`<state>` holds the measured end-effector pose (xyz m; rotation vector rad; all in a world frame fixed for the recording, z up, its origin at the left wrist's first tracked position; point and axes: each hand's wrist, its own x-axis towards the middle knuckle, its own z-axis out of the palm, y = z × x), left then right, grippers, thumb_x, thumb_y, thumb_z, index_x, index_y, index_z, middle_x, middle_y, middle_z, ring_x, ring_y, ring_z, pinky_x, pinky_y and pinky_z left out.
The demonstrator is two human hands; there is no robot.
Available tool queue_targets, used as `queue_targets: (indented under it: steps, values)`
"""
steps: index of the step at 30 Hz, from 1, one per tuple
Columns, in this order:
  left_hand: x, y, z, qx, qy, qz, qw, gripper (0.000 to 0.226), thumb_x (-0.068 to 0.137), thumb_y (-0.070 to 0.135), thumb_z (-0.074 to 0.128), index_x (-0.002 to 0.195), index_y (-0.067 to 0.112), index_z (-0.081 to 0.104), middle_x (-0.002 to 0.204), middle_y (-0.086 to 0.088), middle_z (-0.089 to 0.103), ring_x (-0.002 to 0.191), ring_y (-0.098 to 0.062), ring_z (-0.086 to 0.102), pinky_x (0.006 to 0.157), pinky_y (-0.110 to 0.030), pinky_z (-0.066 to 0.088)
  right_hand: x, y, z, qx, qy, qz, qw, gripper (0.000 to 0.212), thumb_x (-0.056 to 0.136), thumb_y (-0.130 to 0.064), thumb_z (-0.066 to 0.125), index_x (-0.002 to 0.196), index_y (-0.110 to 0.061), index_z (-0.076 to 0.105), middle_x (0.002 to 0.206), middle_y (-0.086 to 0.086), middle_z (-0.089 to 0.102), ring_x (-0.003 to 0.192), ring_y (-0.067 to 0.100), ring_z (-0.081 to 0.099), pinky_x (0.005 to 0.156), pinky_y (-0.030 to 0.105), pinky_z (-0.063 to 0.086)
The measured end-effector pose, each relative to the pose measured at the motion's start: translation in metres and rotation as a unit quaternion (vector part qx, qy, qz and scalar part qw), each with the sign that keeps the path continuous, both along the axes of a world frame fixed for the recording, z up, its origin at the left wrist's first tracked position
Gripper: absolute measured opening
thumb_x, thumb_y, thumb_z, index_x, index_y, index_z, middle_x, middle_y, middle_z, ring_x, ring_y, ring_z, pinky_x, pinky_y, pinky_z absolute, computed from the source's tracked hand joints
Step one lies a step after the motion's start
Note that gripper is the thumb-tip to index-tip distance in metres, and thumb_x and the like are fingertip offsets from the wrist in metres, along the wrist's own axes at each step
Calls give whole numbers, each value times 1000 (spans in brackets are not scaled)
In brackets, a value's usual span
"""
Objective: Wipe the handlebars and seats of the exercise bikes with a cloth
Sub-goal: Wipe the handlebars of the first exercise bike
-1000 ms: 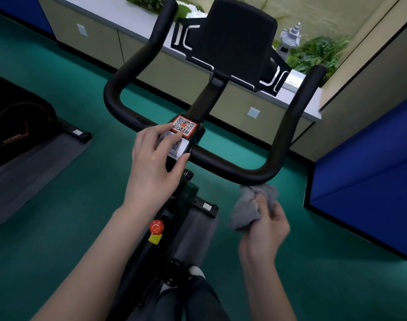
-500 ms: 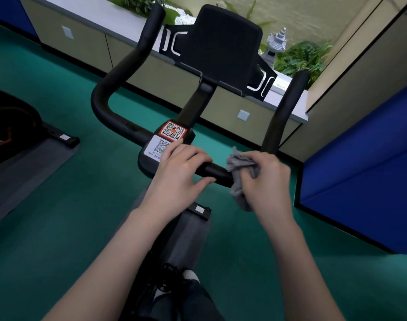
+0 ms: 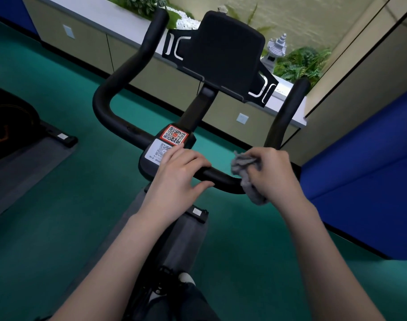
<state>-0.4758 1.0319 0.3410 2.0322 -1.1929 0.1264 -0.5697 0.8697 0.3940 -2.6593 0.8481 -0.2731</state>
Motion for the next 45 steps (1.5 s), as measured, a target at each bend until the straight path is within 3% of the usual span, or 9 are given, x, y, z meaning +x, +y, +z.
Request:
queue_targets:
  steps: [3, 7, 12, 18, 21, 24, 29, 35, 45]
  values:
    - [-4, -1, 1, 3, -13, 7, 1000, 39, 71, 39, 79, 99, 14, 69, 96, 4, 63, 98, -17, 59, 113, -27, 16, -11, -8, -2, -84, -76, -40, 993, 34, 78, 9, 50, 100, -7, 70, 96, 11, 67, 95, 24, 55, 75, 12, 29]
    - [-17, -14, 5, 6, -36, -27, 999, 42, 71, 38, 79, 102, 12, 69, 97, 1, 64, 95, -20, 59, 110, -32, 22, -24, 8, -16, -64, -262, -77, 960, 26, 78, 13, 57, 98, -1, 65, 92, 1, 57, 87, 12, 49, 77, -2, 28]
    - [-26, -28, 3, 19, 20, -56, 998, 34, 70, 32, 80, 97, 13, 69, 93, 3, 64, 92, -22, 59, 96, -26, 26, -38, 34, -52, -49, -332, -57, 940, 28, 73, 16, 52, 95, 2, 60, 94, -4, 49, 86, 14, 48, 77, 13, 36]
    - [-24, -33, -1, -2, 65, -50, 997, 23, 72, 29, 79, 90, 19, 70, 90, 9, 63, 91, -13, 56, 93, -17, 21, -46, 3, -52, -15, -409, -174, 896, 23, 82, 11, 53, 101, -1, 59, 97, 6, 57, 91, 22, 57, 79, 30, 48]
    - [-24, -34, -1, -13, 80, -50, 995, 22, 71, 27, 80, 89, 19, 70, 90, 10, 63, 90, -11, 56, 93, -14, 20, -48, 29, -69, 19, -465, -181, 866, 26, 84, 6, 53, 102, -12, 56, 97, 5, 56, 90, 12, 55, 80, 26, 46]
    - [-22, -34, 2, -17, 94, -53, 994, 21, 70, 24, 81, 88, 19, 71, 90, 9, 64, 90, -11, 56, 92, -17, 23, -40, 65, -88, 70, -505, -192, 839, 37, 83, 6, 53, 101, -27, 49, 100, 9, 53, 93, 24, 54, 83, 35, 46]
    - [-22, -34, 4, -13, 96, -50, 994, 20, 71, 23, 80, 88, 17, 72, 91, 7, 65, 91, -13, 58, 92, -28, 28, -28, 85, -98, 139, -544, -245, 791, 41, 81, 2, 53, 99, -34, 44, 102, 8, 51, 98, 28, 52, 89, 38, 44]
    - [-23, -35, 3, -10, 91, -47, 995, 20, 72, 23, 80, 90, 18, 71, 93, 7, 65, 93, -11, 57, 94, -27, 27, -27, 68, -98, 194, -580, -285, 738, 36, 80, 6, 50, 98, -25, 46, 96, -6, 53, 88, 1, 54, 83, 13, 41]
    - [-26, -36, 3, 6, 80, -39, 996, 20, 74, 24, 78, 91, 19, 70, 92, 9, 63, 94, -11, 56, 95, -24, 25, -29, 18, -91, 252, -566, -263, 740, 29, 88, 10, 45, 107, -11, 49, 97, -2, 56, 90, 4, 56, 85, 19, 44]
